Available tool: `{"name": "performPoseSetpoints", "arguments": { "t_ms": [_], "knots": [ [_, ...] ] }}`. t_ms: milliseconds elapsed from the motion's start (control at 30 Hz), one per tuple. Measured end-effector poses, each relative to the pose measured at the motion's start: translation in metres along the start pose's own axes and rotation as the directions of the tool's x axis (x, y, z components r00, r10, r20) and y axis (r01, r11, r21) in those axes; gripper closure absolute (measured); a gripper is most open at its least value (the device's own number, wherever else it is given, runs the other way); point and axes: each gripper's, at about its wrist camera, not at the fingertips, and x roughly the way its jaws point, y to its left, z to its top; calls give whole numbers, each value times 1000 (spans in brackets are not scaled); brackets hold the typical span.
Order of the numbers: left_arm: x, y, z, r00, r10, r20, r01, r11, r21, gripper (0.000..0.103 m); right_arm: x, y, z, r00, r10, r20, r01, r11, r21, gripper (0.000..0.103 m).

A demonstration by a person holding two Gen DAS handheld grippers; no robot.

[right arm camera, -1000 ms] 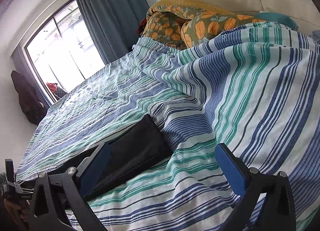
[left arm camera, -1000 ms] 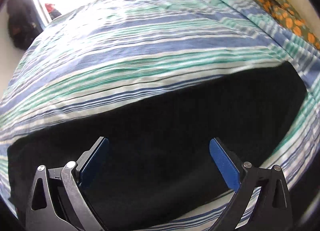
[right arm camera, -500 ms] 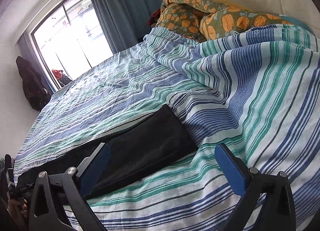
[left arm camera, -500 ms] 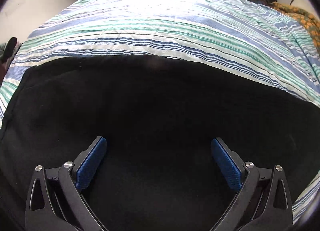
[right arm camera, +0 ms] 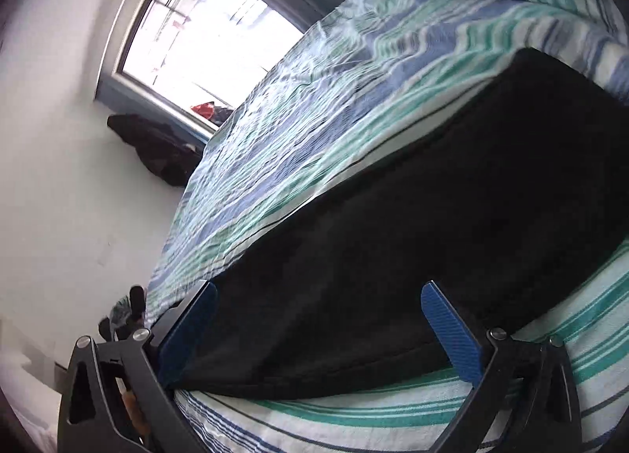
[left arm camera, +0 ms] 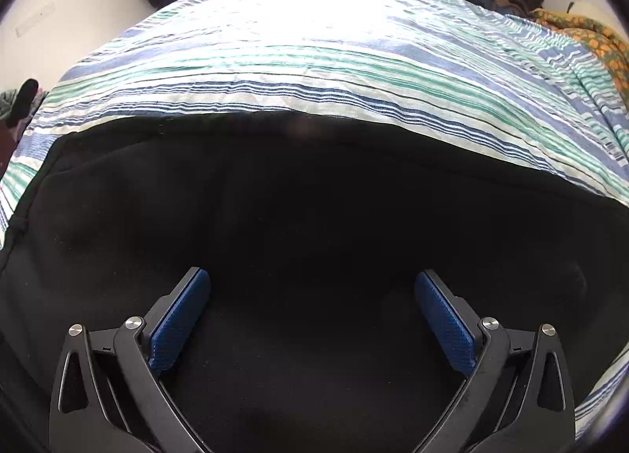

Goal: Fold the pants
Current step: 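Roll the right tool and reach for the folded pants edge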

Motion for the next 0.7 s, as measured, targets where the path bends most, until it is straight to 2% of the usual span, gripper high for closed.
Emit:
{"name": "performPoseSetpoints", "arguments": {
  "t_ms": [33, 67, 133, 200, 233, 267, 300, 333, 400, 433, 500, 533, 567, 633, 700],
  "knots": [
    [0, 1, 1, 1000, -3, 1, 3, 1000, -1, 1, -14, -11, 7, 998, -22, 67, 19, 999, 47, 12],
    [0, 1, 0, 1000, -5, 3, 5, 1000, -2, 1, -32, -21, 12, 986, -81, 148, 69, 994, 86, 13],
    [-1, 2, 0, 1000, -8, 9, 8, 1000, -3, 1, -67, -41, 19, 935, -211, 283, 167, 971, 174, 13],
    [-1, 2, -1, 1000, -10, 16, 10, 1000, -3, 1, -93, -53, 21, 903, -241, 355, 154, 954, 257, 12],
    [-2, 2, -1, 1000, -11, 19, 11, 1000, -3, 1, -100, -52, 22, 898, -249, 364, 152, 950, 274, 11],
    [-2, 2, -1, 1000, -12, 22, 12, 1000, -4, 1, -105, -48, 24, 901, -230, 368, 130, 952, 276, 9],
    [-2, 3, -2, 1000, -14, 25, 14, 1000, -4, 1, -109, -43, 27, 911, -169, 377, 71, 963, 259, 6],
    [-2, 3, -2, 1000, -15, 27, 15, 1000, -5, 1, -110, -38, 28, 923, -71, 378, -20, 973, 231, 4],
    [-2, 3, -2, 999, -16, 30, 16, 1000, -5, 1, -99, -37, 29, 940, 119, 321, -193, 959, 210, 3],
    [-2, 3, -2, 999, -16, 32, 17, 1000, -6, 1, -89, -43, 27, 947, 163, 277, -232, 943, 238, 3],
    [-1, 3, -2, 999, -16, 34, 17, 1000, -6, 1, -67, -61, 21, 968, 176, 178, -228, 914, 336, 3],
    [-1, 3, -2, 999, -16, 35, 16, 1000, -6, 1, -63, -67, 18, 976, 151, 156, -199, 910, 364, 8],
    [-1, 3, -2, 999, -16, 36, 16, 1000, -6, 1, -63, -68, 16, 980, 131, 152, -179, 910, 373, 17],
    [-1, 3, -2, 999, -16, 36, 16, 1000, -6, 1, -69, -70, 18, 981, 124, 152, -174, 909, 380, 17],
    [-1, 3, -2, 999, -16, 36, 16, 1000, -6, 1, -76, -69, 22, 989, 63, 131, -108, 921, 374, 17]
  ]
}}
